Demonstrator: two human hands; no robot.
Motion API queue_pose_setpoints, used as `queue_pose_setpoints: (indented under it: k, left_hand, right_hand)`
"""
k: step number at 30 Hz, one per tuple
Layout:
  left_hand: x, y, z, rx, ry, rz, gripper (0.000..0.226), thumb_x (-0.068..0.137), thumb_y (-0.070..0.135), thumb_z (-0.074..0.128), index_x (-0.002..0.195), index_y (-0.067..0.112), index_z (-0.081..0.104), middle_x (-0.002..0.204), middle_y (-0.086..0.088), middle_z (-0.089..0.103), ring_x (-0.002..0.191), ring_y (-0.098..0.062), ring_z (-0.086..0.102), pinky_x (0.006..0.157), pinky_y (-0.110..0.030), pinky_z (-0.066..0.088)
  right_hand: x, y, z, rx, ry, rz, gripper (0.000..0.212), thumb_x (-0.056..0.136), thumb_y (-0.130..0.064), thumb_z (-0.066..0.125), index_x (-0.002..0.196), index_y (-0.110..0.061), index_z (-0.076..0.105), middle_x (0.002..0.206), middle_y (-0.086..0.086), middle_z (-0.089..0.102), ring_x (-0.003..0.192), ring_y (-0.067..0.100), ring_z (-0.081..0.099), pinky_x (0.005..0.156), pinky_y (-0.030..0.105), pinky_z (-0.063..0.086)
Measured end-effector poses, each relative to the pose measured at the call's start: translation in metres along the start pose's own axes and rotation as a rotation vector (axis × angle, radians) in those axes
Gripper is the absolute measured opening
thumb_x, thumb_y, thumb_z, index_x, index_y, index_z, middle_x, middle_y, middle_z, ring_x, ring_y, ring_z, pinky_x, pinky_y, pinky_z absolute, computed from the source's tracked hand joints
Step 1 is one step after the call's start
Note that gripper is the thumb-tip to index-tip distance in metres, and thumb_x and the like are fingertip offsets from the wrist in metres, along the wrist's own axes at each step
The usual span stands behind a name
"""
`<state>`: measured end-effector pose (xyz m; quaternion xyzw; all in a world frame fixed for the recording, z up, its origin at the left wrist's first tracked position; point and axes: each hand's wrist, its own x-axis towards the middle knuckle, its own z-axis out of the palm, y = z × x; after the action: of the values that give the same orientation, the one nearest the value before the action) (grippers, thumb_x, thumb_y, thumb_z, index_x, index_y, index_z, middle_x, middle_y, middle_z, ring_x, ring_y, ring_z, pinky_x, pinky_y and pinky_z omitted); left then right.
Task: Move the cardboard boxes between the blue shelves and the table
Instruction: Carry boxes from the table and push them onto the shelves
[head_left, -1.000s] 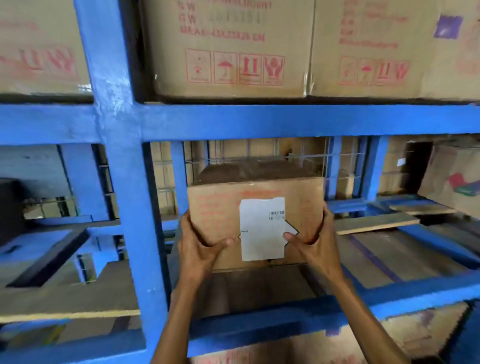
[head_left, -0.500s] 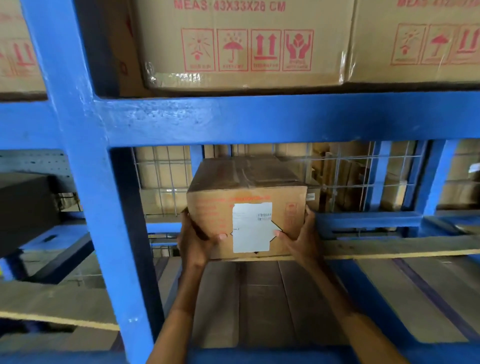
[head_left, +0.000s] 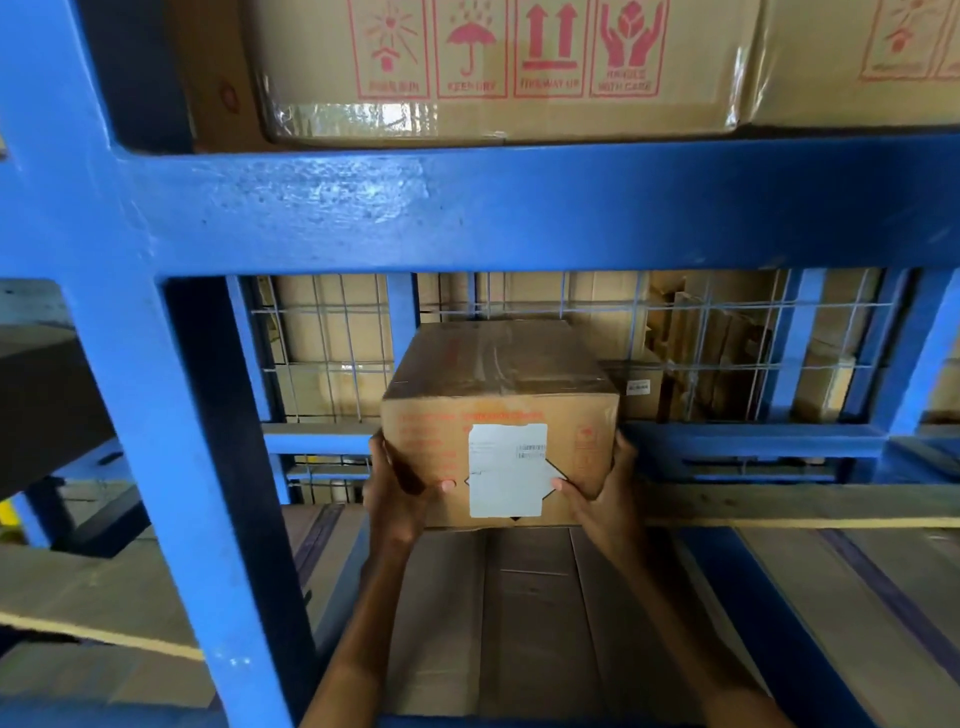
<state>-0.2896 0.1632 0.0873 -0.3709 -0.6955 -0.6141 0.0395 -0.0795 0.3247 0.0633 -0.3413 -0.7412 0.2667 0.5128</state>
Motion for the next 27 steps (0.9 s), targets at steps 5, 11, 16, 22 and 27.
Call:
queue_pose_setpoints:
  k: [5, 11, 16, 22, 27]
  left_hand:
    - [0.030, -0.006, 0.006, 0.117, -0.033, -0.086, 0.093, 0.070, 0.019, 0.092, 0.139, 0.021, 0.030, 0.113, 0.000, 0.060, 0.111, -0.041, 0.062, 0.082, -0.053, 0.056]
    - [0.026, -0.006, 0.009, 0.101, -0.035, -0.055, 0.112, 0.072, 0.020, 0.090, 0.156, 0.024, 0.016, 0.137, -0.010, 0.057, 0.128, -0.043, 0.054, 0.090, -0.052, 0.053]
    - [-0.002, -0.006, 0.012, 0.304, 0.067, 0.248, 0.111, 0.082, 0.065, 0.062, 0.164, 0.015, 0.006, 0.172, -0.012, -0.004, 0.158, -0.029, -0.010, 0.127, -0.046, 0.004]
    - [0.000, -0.011, 0.043, 0.516, 0.073, 0.455, 0.074, 0.103, 0.043, 0.039, 0.164, 0.010, 0.012, 0.171, -0.016, -0.009, 0.158, -0.033, -0.008, 0.128, -0.054, 0.003]
    - [0.019, -0.036, 0.070, 0.580, 0.151, 0.440, 0.067, 0.104, 0.039, 0.028, 0.161, 0.006, 0.019, 0.171, -0.019, 0.000, 0.158, -0.037, 0.001, 0.127, -0.054, 0.004]
  right_hand:
    - [0.012, -0.006, 0.013, 0.017, -0.057, 0.009, 0.101, 0.084, -0.021, 0.086, 0.157, -0.021, 0.015, 0.148, 0.000, 0.046, 0.129, 0.020, 0.053, 0.092, 0.021, 0.050]
    - [0.009, -0.003, 0.018, -0.046, -0.024, -0.020, 0.112, 0.085, -0.028, 0.083, 0.164, -0.020, 0.004, 0.163, 0.008, 0.034, 0.144, 0.029, 0.044, 0.109, 0.050, 0.050]
    - [-0.002, -0.015, 0.033, -0.447, 0.211, -0.251, 0.094, 0.099, -0.047, 0.055, 0.166, -0.013, 0.000, 0.174, 0.010, -0.007, 0.161, 0.028, -0.003, 0.129, 0.045, 0.008]
    - [0.014, -0.027, 0.067, -0.687, 0.213, -0.407, 0.076, 0.103, -0.043, 0.038, 0.164, -0.008, 0.009, 0.171, 0.021, 0.002, 0.160, 0.036, -0.002, 0.129, 0.055, 0.001]
    - [0.026, -0.004, 0.087, -0.735, 0.255, -0.485, 0.072, 0.107, -0.045, 0.030, 0.166, -0.011, 0.005, 0.172, 0.020, 0.005, 0.160, 0.037, 0.002, 0.128, 0.058, 0.000]
